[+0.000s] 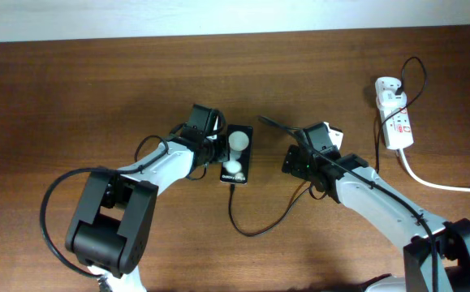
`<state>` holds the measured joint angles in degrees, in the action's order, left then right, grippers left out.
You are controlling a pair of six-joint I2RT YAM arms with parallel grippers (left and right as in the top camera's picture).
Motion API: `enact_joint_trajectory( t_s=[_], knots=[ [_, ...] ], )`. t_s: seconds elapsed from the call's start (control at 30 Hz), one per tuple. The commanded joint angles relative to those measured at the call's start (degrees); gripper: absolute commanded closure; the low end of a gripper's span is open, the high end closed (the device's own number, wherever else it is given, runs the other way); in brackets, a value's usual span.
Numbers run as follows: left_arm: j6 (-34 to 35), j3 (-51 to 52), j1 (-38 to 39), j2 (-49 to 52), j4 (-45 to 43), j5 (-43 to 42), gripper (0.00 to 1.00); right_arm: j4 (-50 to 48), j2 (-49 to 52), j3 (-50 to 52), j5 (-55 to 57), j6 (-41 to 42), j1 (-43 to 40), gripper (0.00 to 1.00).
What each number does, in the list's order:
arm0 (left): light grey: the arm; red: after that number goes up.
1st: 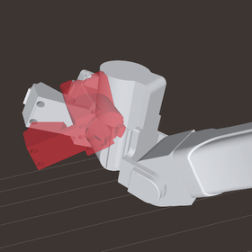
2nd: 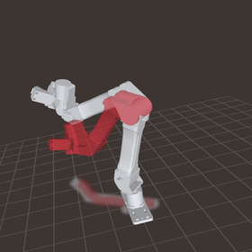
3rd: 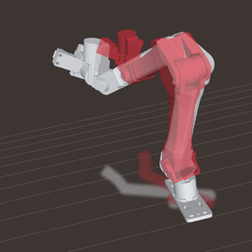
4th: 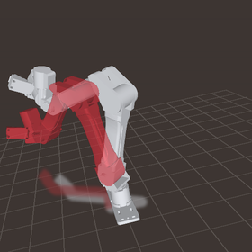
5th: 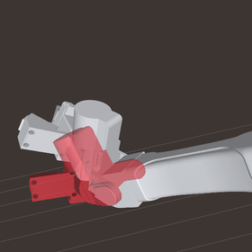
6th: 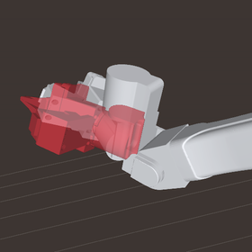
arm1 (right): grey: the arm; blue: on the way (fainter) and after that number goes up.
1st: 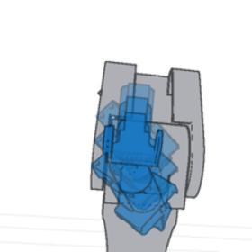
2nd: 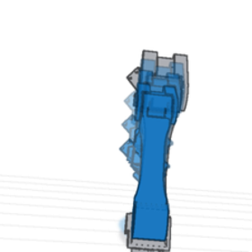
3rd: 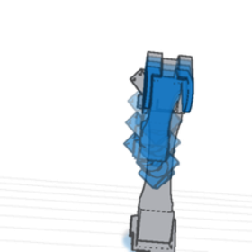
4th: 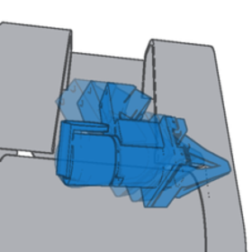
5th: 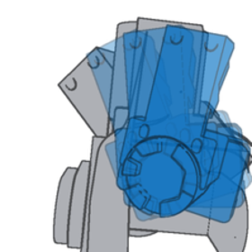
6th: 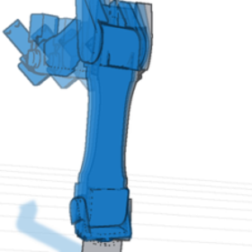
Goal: Plug charger to phone and switch on socket
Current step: 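Lower the plugged phone flat onto the table with the left gripper and release, then move the right gripper over the power strip's orange switch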
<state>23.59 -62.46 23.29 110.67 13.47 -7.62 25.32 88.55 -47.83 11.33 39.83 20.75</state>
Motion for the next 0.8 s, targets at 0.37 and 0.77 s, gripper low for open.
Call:
enact_joint_trajectory(
  t_s=[0.37,0.77],
  knots=[
    [0.3,0.4,-8.3,1.4,7.1,5.5,0.22,0.7,-0.4,-0.3,-5.6,-0.4,-0.2,0.01],
    [0.3,0.5,-8.3,1.4,7.2,3.4,0.01,30.7,-7.2,-23.4,1.0,-0.4,-17.7,0.01]
  ],
)
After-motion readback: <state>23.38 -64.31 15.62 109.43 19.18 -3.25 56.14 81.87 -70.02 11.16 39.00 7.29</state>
